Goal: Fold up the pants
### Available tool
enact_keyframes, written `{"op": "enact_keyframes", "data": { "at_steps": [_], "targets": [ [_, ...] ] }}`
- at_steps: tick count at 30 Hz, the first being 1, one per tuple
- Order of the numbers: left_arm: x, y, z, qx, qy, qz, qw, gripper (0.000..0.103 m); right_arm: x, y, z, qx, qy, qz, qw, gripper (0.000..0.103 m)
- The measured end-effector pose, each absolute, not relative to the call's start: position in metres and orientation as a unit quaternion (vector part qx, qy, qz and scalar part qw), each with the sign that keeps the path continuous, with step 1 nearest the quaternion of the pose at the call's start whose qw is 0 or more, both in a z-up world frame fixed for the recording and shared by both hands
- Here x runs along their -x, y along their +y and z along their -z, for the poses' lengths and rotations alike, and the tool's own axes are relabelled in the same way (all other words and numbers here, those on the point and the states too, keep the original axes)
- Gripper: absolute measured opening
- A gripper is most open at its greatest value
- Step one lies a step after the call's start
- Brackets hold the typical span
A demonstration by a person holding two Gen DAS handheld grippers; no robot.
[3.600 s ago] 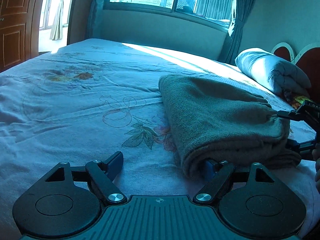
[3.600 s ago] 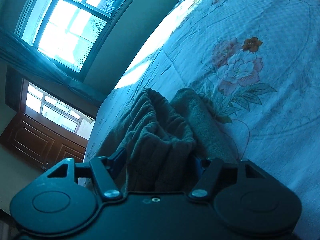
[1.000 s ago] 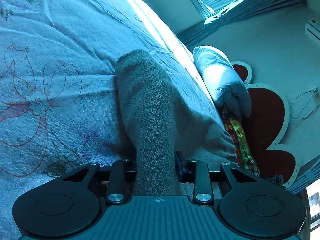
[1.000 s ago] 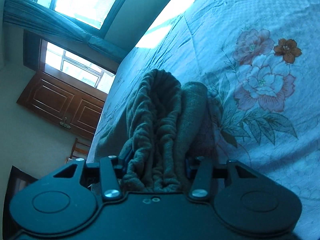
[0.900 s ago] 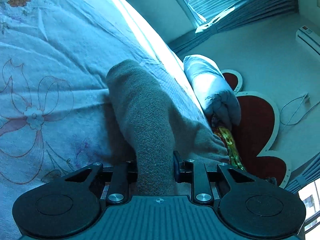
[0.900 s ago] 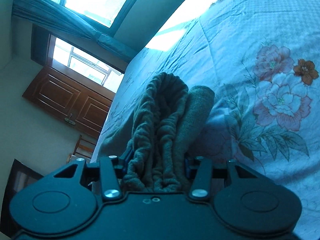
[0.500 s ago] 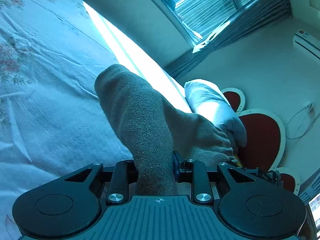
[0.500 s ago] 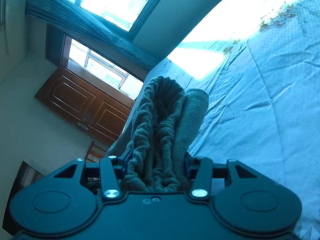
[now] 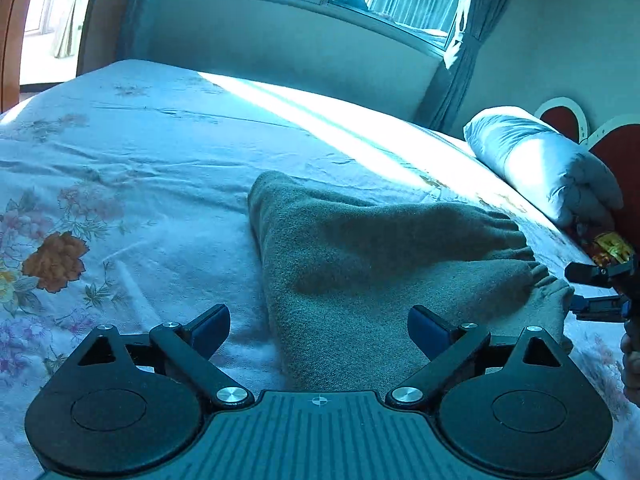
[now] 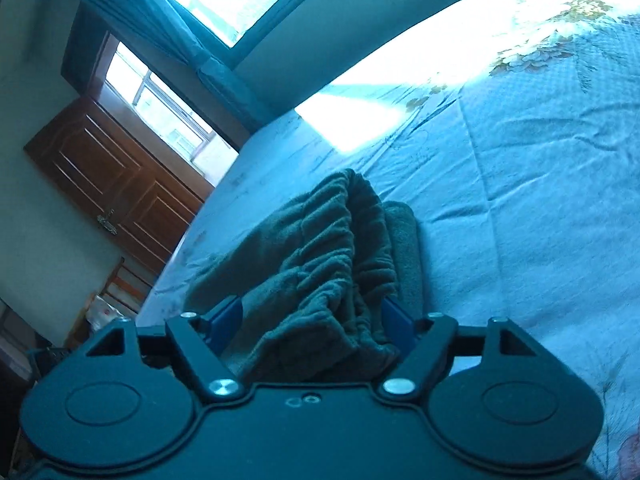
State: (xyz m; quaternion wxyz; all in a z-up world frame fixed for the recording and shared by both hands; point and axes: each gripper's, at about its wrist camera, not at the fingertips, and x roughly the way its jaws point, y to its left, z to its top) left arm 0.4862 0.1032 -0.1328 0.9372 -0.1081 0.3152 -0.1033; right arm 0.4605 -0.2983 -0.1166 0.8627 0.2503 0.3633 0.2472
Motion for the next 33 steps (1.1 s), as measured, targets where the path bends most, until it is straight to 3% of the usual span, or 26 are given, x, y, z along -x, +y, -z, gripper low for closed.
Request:
{"op": "enact_keyframes", "data": {
  "at_steps": [1, 2, 3, 8, 17, 24, 33],
  "targets": [
    [-0.487, 0.104, 0.14, 0.097, 0.33, 0.093, 0.934, 0.096, -0.465, -0.289, 0.122, -0.217, 0.381, -0.221, 0.871, 0.079],
    [-0.491, 0.103, 0.148, 0.084, 0.349, 0.084, 0.929, 0.099, -0.467, -0.286, 0.129, -0.202, 0.396, -0.202, 0.873, 0.092],
    [-0.49, 0.106, 0.157, 0.09, 0.347, 0.08, 0.93, 0.103, -0.474, -0.281, 0.138, -0.207, 0.396, -0.201, 0.871, 0.095],
    [-0.486, 0.107, 0.159, 0.096, 0.348, 0.073, 0.93, 0.103, -0.464, -0.279, 0.128, -0.216, 0.382, -0.194, 0.877, 0.097],
    [-0.439, 0.091, 0.112, 0.069, 0.339, 0.067, 0.936, 0.103, -0.397, -0.275, 0.067, -0.206, 0.323, -0.223, 0.896, 0.097],
    [-0.329, 0.088, 0.06, 0.079, 0.293, 0.067, 0.951, 0.103, -0.292, -0.271, -0.002, -0.159, 0.27, -0.228, 0.922, 0.097],
    [-0.187, 0.105, 0.012, 0.12, 0.231, 0.052, 0.964, 0.103, -0.164, -0.274, -0.051, -0.125, 0.233, -0.201, 0.943, 0.097]
  ]
}}
